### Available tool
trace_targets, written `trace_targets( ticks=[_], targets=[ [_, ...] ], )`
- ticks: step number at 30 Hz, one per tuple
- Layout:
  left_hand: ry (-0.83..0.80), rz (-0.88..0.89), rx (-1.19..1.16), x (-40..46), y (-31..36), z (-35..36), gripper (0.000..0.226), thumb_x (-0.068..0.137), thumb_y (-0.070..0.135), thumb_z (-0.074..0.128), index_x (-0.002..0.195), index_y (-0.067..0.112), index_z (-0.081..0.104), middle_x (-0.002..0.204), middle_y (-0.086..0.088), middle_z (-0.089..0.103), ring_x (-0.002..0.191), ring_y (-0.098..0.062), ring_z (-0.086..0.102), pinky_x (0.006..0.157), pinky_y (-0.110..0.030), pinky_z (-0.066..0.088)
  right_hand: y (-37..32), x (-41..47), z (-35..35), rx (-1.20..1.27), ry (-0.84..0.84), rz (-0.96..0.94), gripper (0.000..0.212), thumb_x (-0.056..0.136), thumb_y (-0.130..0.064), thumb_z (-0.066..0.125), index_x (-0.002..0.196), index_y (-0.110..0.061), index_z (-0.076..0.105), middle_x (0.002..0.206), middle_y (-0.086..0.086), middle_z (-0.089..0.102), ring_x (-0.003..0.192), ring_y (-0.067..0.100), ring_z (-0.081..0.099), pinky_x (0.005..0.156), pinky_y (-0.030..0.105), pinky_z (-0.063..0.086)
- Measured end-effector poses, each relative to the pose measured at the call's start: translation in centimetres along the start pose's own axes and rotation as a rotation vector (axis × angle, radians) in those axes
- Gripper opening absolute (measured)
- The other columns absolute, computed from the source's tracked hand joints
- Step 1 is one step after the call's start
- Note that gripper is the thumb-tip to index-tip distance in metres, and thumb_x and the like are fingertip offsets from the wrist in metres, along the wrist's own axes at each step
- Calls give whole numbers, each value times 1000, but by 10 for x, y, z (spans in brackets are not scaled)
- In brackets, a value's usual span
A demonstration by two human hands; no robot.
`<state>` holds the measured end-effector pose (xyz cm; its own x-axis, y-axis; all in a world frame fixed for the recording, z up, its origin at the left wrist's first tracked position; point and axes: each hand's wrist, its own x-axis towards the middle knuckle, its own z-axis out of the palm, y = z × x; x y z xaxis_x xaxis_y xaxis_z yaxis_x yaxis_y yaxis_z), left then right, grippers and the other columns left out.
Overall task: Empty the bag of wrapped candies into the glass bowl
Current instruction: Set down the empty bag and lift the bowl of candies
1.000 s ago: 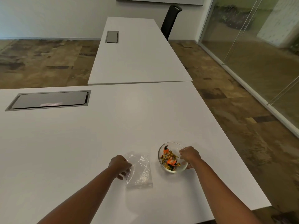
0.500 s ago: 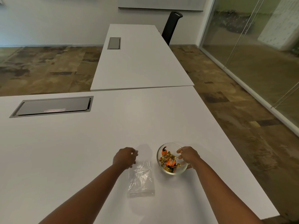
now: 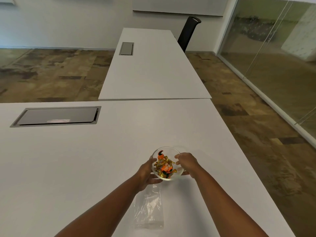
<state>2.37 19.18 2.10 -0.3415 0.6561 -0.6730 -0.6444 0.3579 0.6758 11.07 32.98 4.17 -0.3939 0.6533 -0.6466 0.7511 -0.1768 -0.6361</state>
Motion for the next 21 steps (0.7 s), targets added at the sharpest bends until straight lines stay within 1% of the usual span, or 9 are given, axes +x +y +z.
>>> trace_targets(
  ticks=[2, 4, 6, 8, 10, 13, 14, 17, 21],
  targets=[
    [18, 3, -40, 6, 7, -2, 33, 98, 40, 32, 114, 16, 48, 94, -9, 59, 83, -26, 64, 74, -37, 54, -5, 5, 2, 42, -23, 23, 40, 93, -26, 46, 131, -11, 49, 129, 15, 56, 116, 34, 54, 90, 45, 50],
    [33, 1, -50, 15, 17, -3, 31, 98, 38, 33, 114, 15, 47, 93, -10, 59, 81, -26, 63, 72, -37, 54, -13, 15, 4, 115, -61, 63, 43, 94, -29, 45, 135, -14, 42, 133, 14, 51, 118, 34, 48, 93, 50, 46],
    [47, 8, -53, 24, 27, -2, 31, 99, 37, 32, 114, 15, 47, 91, -9, 59, 80, -25, 63, 72, -36, 54, -23, 24, 6, 222, -95, 77, 40, 94, -27, 43, 133, -15, 41, 126, 14, 51, 106, 32, 49, 85, 50, 50],
    [65, 14, -66, 34, 39, -1, 31, 99, 37, 31, 113, 14, 47, 90, -9, 59, 80, -24, 62, 71, -35, 53, -33, 35, 7, 266, -84, 54, 37, 94, -24, 42, 129, -14, 44, 116, 12, 50, 98, 27, 48, 77, 46, 52],
    [83, 6, -85, 45, 51, 0, 32, 99, 36, 32, 116, 13, 46, 91, -10, 59, 80, -25, 62, 72, -36, 53, -43, 47, 9, 269, -54, 17, 35, 94, -22, 40, 127, -13, 46, 120, 13, 52, 98, 26, 48, 73, 42, 53],
    [110, 10, -103, 64, 68, 0, 38, 99, 35, 33, 127, 12, 43, 96, -11, 58, 83, -27, 63, 77, -39, 52, -56, 64, 10, 250, 7, -37, 32, 95, -24, 39, 122, -12, 49, 128, 14, 53, 99, 24, 48, 58, 30, 50],
    [121, 13, -107, 70, 73, 0, 40, 98, 35, 33, 130, 12, 42, 98, -11, 58, 84, -28, 62, 78, -40, 52, -60, 70, 10, 251, 20, -52, 31, 95, -25, 38, 121, -12, 50, 129, 13, 53, 101, 25, 49, 60, 30, 51],
    [139, 21, -100, 86, 85, 2, 44, 99, 35, 32, 135, 12, 39, 112, -12, 51, 98, -30, 58, 84, -41, 50, -71, 86, 10, 261, 46, -83, 37, 94, -22, 39, 129, -16, 47, 132, 12, 52, 114, 30, 51, 77, 42, 54],
    [193, 31, -78, 109, 100, 1, 44, 100, 36, 28, 135, 13, 41, 111, -9, 50, 100, -28, 55, 82, -40, 50, -84, 103, 11, 286, 51, -92, 46, 87, -10, 41, 132, -20, 46, 134, 12, 51, 118, 31, 51, 86, 46, 54]
  ],
)
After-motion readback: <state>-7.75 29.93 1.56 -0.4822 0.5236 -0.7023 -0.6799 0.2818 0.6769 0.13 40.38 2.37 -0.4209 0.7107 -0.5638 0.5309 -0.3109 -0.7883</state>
